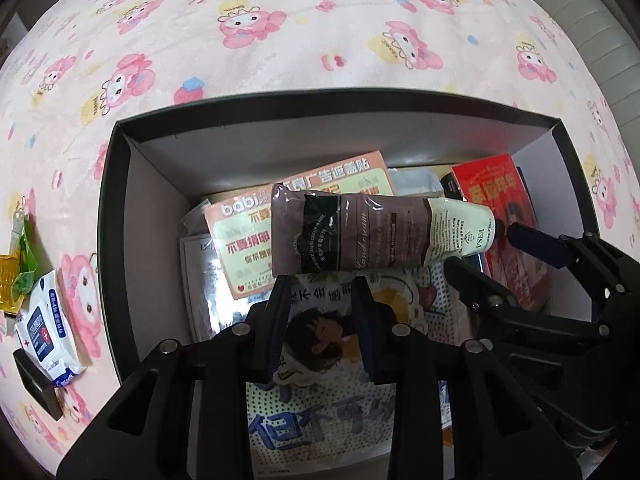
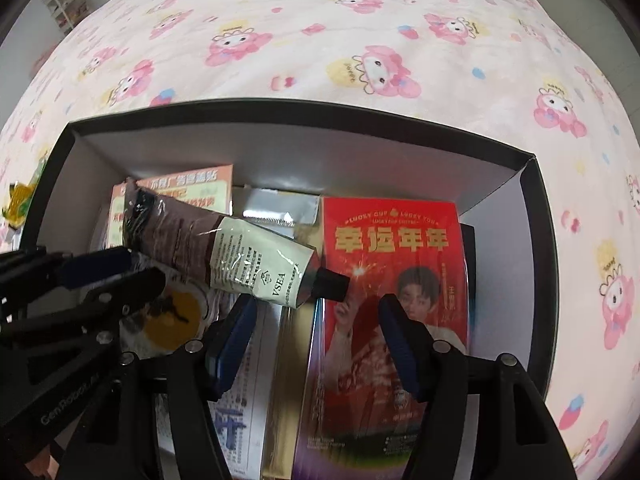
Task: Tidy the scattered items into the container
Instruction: 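Lower the hand cream tube into the shoebox beside the red card packet, then open both grippers and lift them away from the shoebox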
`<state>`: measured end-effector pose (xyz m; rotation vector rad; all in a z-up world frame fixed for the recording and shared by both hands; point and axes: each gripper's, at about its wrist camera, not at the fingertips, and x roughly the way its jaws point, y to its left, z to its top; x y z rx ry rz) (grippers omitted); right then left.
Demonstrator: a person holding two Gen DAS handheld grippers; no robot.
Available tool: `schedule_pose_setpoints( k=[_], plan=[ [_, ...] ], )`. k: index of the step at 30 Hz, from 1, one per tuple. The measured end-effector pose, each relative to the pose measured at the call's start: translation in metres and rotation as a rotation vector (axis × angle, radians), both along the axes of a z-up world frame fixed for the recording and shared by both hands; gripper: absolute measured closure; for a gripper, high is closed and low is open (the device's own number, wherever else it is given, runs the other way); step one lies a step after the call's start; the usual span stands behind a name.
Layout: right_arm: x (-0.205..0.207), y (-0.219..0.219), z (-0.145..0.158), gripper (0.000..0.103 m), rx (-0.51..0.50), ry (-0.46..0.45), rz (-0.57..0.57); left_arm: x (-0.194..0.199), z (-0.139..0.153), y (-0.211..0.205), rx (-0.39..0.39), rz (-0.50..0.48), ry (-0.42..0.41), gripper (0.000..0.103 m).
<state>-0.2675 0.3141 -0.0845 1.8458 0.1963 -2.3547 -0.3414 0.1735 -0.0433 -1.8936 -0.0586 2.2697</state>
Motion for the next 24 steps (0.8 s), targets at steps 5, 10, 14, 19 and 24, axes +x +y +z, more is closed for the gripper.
schedule_pose_setpoints(
  k=[5, 10, 14, 19, 24],
  plan=[
    [-0.023, -0.009, -0.022, 0.042, 0.024, 0.019, 0.006, -0.016, 0.008, -0.002, 0.015, 0.024, 0.012, 0.072],
    [-0.032, -0.01, -0.026, 0.042, 0.021, 0.03, -0.007, -0.032, 0.016, 0.0, 0.02, 0.039, 0.012, 0.072],
    [-0.033, -0.005, -0.013, 0.042, 0.001, 0.104, -0.028, 0.033, -0.023, -0.009, 0.03, 0.044, 0.014, 0.072],
    [-0.032, 0.009, -0.002, 0.042, -0.07, 0.099, -0.075, 0.042, -0.032, -0.022, 0.065, 0.032, 0.018, 0.072],
    [-0.034, 0.027, -0.001, 0.043, -0.117, 0.095, -0.18, 0.035, -0.032, -0.018, 0.073, 0.044, 0.029, 0.071]
  ],
)
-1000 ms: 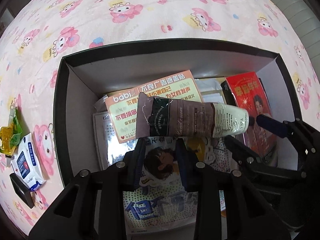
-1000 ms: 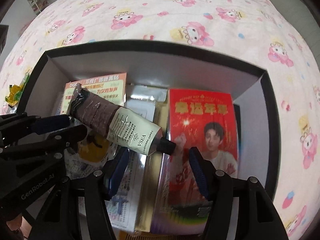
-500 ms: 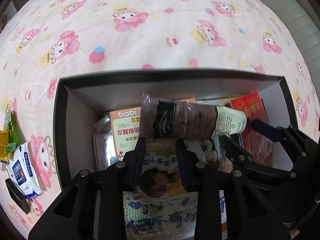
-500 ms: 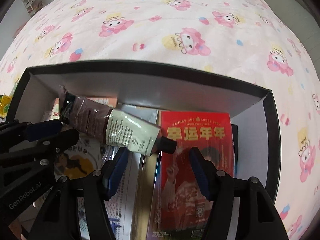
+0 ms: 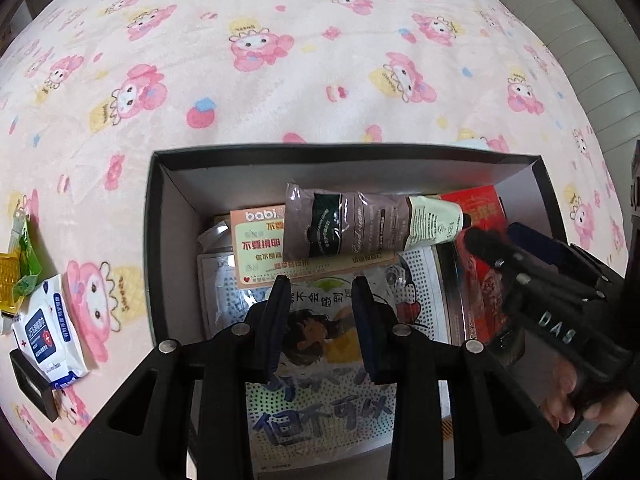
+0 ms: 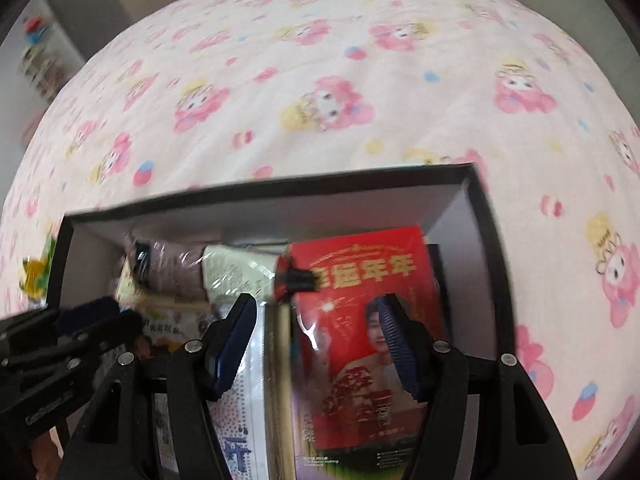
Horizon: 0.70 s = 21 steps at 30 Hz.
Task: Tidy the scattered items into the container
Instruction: 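Open both grippers and lift them away from the shoebox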
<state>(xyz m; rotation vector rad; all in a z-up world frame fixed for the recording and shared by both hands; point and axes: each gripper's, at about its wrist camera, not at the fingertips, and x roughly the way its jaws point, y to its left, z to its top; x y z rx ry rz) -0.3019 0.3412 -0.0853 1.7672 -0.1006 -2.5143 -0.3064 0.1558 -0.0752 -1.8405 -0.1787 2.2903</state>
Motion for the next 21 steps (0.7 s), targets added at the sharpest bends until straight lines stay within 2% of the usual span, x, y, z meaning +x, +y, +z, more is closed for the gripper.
schedule_pose_setpoints(
  k=[5, 9, 12, 15, 18, 21],
  plan=[
    [-0.005, 0.001, 0.003, 0.043, -0.015, 0.039, -0.049, -0.015, -0.012, 0.012, 0.021, 0.028, 0.005, 0.071],
    [-0.01, -0.006, -0.013, 0.043, -0.106, -0.019, -0.002, -0.016, -0.014, 0.015, 0.026, 0.031, 0.005, 0.071],
    [-0.013, -0.016, -0.015, 0.043, -0.166, -0.017, 0.05, -0.011, -0.013, 0.012, 0.02, 0.034, 0.009, 0.071],
    [-0.016, -0.026, -0.015, 0.043, -0.152, -0.007, 0.073, -0.009, -0.012, 0.012, 0.013, 0.035, 0.017, 0.072],
    [-0.016, -0.032, -0.017, 0.048, -0.168, -0.012, 0.097, -0.008, -0.01, 0.008, 0.003, 0.036, 0.026, 0.073],
    [-0.016, -0.032, -0.018, 0.049, -0.21, -0.025, 0.108, -0.005, -0.008, 0.006, 0.021, 0.035, 0.03, 0.073]
  ],
)
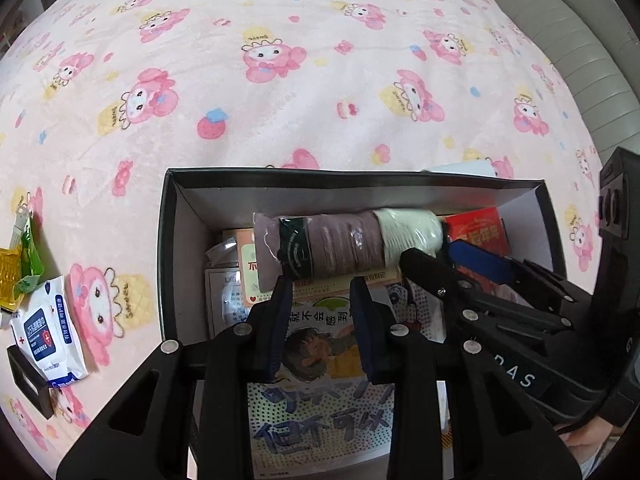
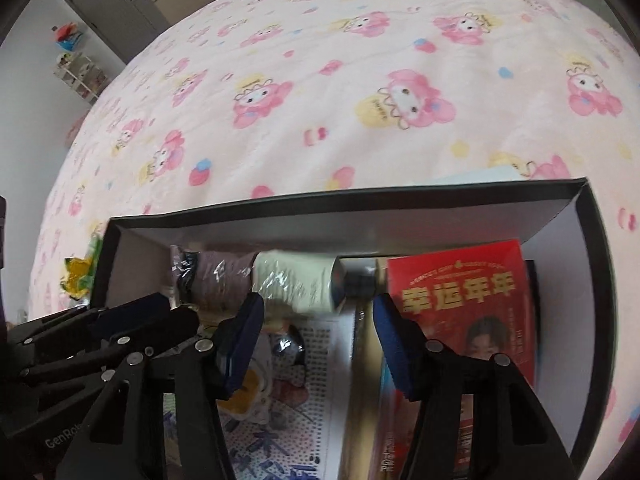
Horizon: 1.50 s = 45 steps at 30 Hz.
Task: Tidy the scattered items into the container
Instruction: 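Open both grippers and lift them away from the shoebox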
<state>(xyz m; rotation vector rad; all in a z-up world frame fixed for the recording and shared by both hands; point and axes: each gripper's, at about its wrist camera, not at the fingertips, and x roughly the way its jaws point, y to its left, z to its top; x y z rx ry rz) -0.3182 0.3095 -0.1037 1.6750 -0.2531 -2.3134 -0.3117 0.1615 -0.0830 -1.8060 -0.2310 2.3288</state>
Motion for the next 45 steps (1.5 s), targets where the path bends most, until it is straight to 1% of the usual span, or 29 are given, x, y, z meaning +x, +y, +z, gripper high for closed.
schedule_pose_setpoints(
  k=[3, 8, 9, 11, 15, 17, 18, 21, 22, 23, 24, 26, 27, 30, 34, 36, 38, 39, 43, 45],
  plan=[
    [0.001, 0.003, 0.003, 0.049, -0.023, -0.001, -0.012, 0.002, 0.0, 0.001, 0.003, -0.009, 0.01, 0.07],
    [0.02, 0.005, 0.025, 0.048, 0.157, 0.093, -0.051, 0.009, 0.001, 0.002, 0.029, -0.018, 0.035, 0.067],
    [0.026, 0.006, 0.029, 0.048, 0.175, 0.108, -0.053, 0.011, 0.003, 0.003, 0.03, -0.023, 0.049, 0.066],
    [0.036, 0.007, 0.033, 0.047, 0.181, 0.115, -0.059, 0.015, 0.006, 0.006, 0.022, -0.03, 0.077, 0.064],
    [0.05, 0.002, 0.045, 0.047, 0.184, 0.142, -0.057, 0.029, 0.025, 0.005, -0.016, -0.028, 0.153, 0.058],
    [0.058, -0.005, 0.055, 0.047, 0.218, 0.179, -0.051, 0.037, 0.038, 0.0, -0.031, -0.022, 0.195, 0.056],
    [0.061, -0.008, 0.06, 0.047, 0.234, 0.196, -0.046, 0.041, 0.045, -0.003, -0.038, -0.019, 0.217, 0.053],
    [0.071, -0.015, 0.076, 0.047, 0.252, 0.246, -0.054, 0.053, 0.065, -0.015, -0.033, -0.003, 0.283, 0.047],
    [0.075, -0.018, 0.083, 0.045, 0.257, 0.265, -0.058, 0.058, 0.071, -0.02, -0.027, 0.004, 0.302, 0.045],
    [0.079, -0.02, 0.088, 0.039, 0.264, 0.282, -0.06, 0.063, 0.078, -0.025, -0.025, 0.011, 0.322, 0.038],
    [0.082, -0.022, 0.093, 0.037, 0.271, 0.298, -0.062, 0.068, 0.085, -0.029, -0.027, 0.017, 0.343, 0.033],
    [0.093, -0.028, 0.106, 0.032, 0.282, 0.335, -0.072, 0.08, 0.098, -0.038, -0.04, 0.027, 0.385, 0.03],
    [0.098, -0.031, 0.112, 0.031, 0.287, 0.354, -0.077, 0.087, 0.103, -0.04, -0.057, 0.03, 0.406, 0.027],
    [0.12, -0.044, 0.126, 0.03, 0.262, 0.382, -0.065, 0.109, 0.119, -0.047, -0.099, 0.034, 0.465, 0.019],
    [0.148, -0.062, 0.138, 0.03, 0.238, 0.407, -0.056, 0.139, 0.142, -0.056, -0.138, 0.028, 0.531, 0.018],
    [0.162, -0.069, 0.144, 0.03, 0.229, 0.423, -0.058, 0.155, 0.151, -0.061, -0.156, 0.031, 0.559, 0.01],
    [0.177, -0.072, 0.15, 0.029, 0.205, 0.445, -0.062, 0.172, 0.16, -0.066, -0.176, 0.041, 0.585, 0.006],
    [0.185, -0.073, 0.152, 0.027, 0.203, 0.453, -0.073, 0.18, 0.163, -0.068, -0.185, 0.042, 0.594, 0.003],
    [0.212, -0.072, 0.158, 0.026, 0.197, 0.463, -0.122, 0.21, 0.169, -0.076, -0.197, 0.032, 0.609, 0.002],
    [0.223, -0.072, 0.162, 0.026, 0.18, 0.46, -0.138, 0.224, 0.172, -0.082, -0.178, 0.043, 0.612, 0.002]
  ],
)
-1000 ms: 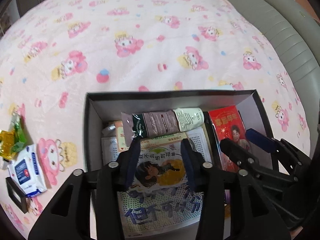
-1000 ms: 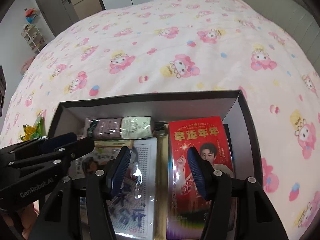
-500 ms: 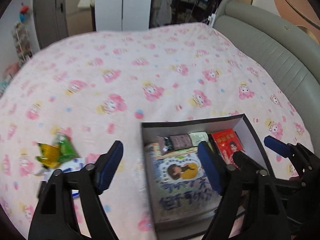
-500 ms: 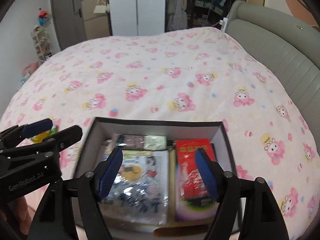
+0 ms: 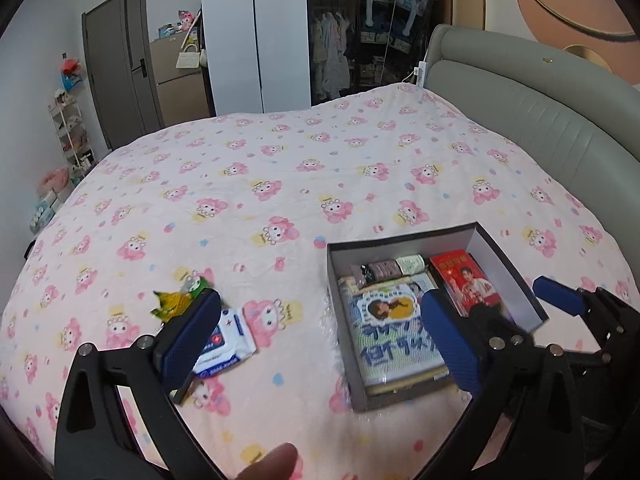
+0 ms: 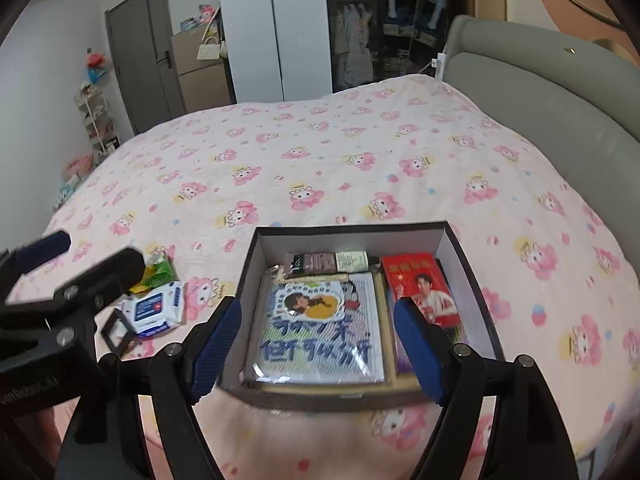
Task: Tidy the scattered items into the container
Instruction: 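Open both grippers and lift them away from the shoebox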
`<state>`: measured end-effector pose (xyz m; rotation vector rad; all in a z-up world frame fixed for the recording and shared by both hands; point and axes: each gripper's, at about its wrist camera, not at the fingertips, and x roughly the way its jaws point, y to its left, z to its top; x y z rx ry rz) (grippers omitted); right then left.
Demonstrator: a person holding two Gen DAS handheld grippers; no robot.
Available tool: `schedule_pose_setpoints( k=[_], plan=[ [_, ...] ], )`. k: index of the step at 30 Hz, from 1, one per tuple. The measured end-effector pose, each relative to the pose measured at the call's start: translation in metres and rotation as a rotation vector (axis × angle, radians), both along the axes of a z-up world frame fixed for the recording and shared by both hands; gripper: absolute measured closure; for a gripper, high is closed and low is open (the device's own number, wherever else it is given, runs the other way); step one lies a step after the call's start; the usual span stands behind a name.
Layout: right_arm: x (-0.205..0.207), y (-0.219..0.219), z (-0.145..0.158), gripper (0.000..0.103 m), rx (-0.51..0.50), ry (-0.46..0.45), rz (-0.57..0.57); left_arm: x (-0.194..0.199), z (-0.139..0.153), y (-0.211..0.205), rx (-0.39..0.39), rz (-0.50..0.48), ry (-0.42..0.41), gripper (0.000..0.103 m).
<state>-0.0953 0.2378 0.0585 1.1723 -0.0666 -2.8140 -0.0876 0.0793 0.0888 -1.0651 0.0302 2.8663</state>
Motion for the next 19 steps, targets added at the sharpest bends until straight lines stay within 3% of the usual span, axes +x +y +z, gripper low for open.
schedule_pose_setpoints(
  k=[8, 19],
  plan=[
    [0.053, -0.009, 0.017, 0.025, 0.022, 0.059, -0.031, 0.058, 0.012, -0.019, 0.024, 0.042, 0.05, 0.001],
    [0.087, -0.026, 0.028, 0.025, 0.033, 0.09, -0.011, 0.092, 0.006, -0.046, 0.025, 0.057, 0.052, 0.001]
  ],
)
